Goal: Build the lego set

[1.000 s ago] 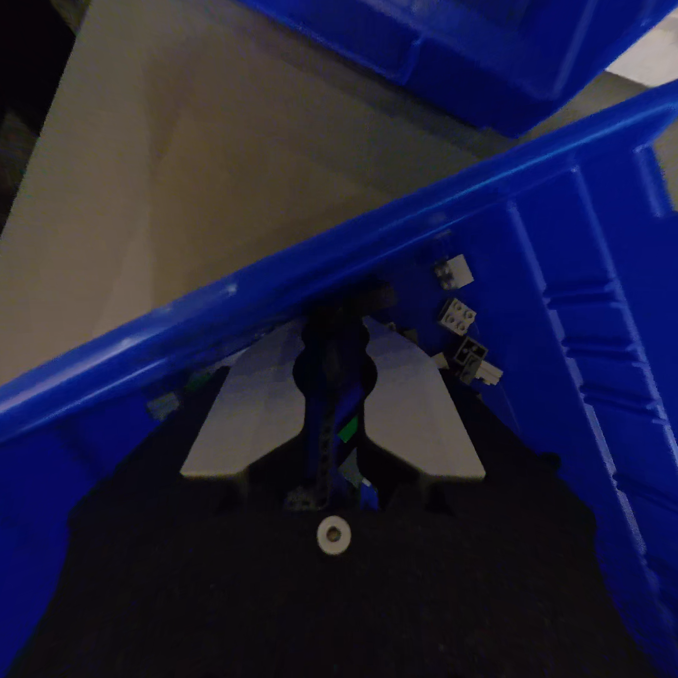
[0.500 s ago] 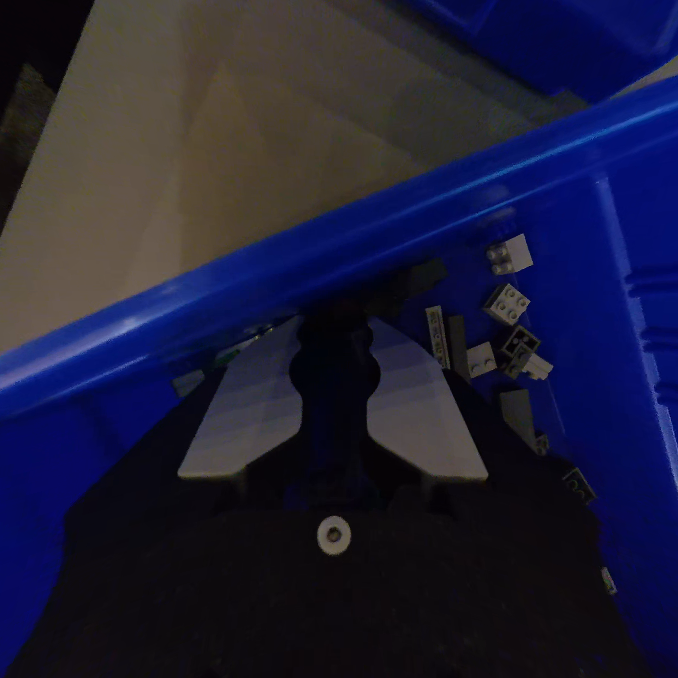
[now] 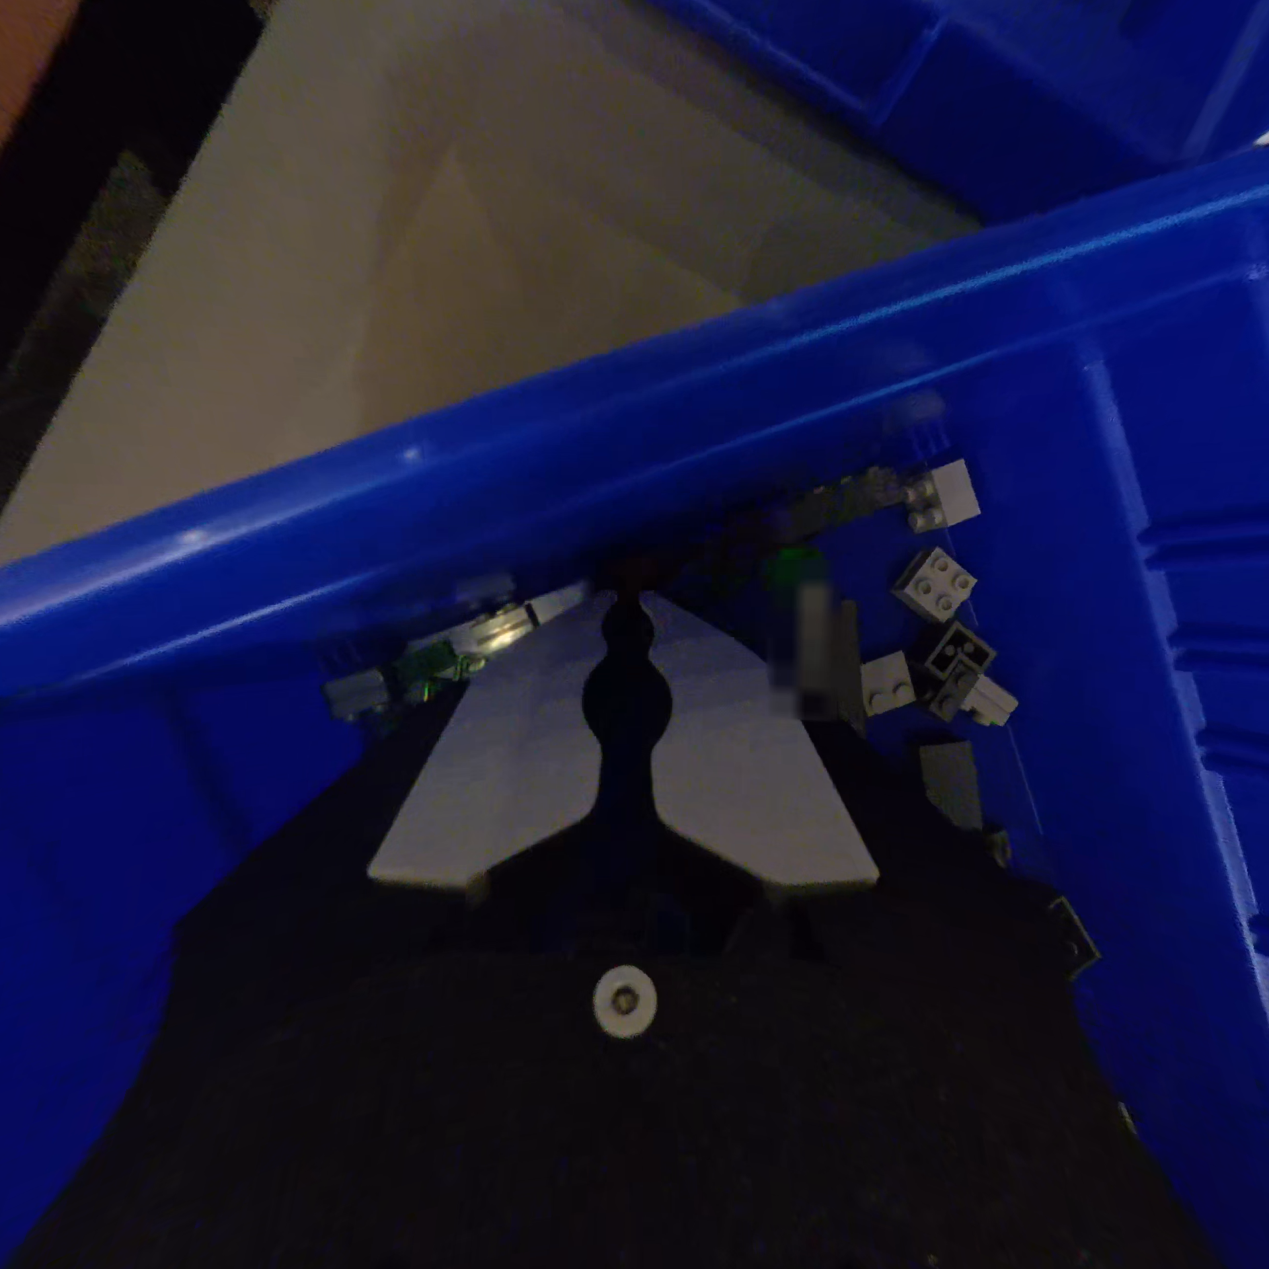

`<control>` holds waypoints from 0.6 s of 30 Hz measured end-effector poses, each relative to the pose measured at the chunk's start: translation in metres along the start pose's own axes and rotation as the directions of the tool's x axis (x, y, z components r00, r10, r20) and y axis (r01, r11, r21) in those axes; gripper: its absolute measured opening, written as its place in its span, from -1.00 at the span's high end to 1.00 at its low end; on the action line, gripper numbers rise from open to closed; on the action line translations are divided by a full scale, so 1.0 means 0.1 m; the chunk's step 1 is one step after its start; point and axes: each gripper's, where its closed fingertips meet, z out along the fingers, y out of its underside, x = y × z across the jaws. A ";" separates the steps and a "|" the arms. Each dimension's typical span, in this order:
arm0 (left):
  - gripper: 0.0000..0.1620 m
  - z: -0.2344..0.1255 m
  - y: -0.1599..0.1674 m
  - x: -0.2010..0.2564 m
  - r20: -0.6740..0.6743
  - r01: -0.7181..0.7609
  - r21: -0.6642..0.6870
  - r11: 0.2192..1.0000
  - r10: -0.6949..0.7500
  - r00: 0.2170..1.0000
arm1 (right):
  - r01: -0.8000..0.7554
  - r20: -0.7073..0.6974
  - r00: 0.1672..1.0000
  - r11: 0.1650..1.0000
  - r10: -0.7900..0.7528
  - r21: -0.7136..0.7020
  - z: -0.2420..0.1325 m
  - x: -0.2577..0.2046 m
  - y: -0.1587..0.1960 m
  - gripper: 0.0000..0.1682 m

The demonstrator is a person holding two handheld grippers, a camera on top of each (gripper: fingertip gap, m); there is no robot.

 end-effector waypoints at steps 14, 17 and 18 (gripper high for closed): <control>0.72 -0.11 0.06 0.27 -0.163 -0.103 -0.001 0.995 0.101 0.981 | 0.012 0.006 1.000 1.000 -0.012 -0.002 0.01 -0.03 -0.01 0.99; 0.62 -0.10 0.10 0.36 -0.192 -0.222 -0.023 0.975 0.213 0.958 | 0.009 0.004 1.000 1.000 -0.009 0.000 0.00 -0.02 -0.01 1.00; 0.61 -0.10 0.10 0.36 -0.192 -0.254 -0.026 0.967 0.245 0.950 | 0.009 0.003 1.000 1.000 -0.009 0.001 0.00 -0.02 -0.01 1.00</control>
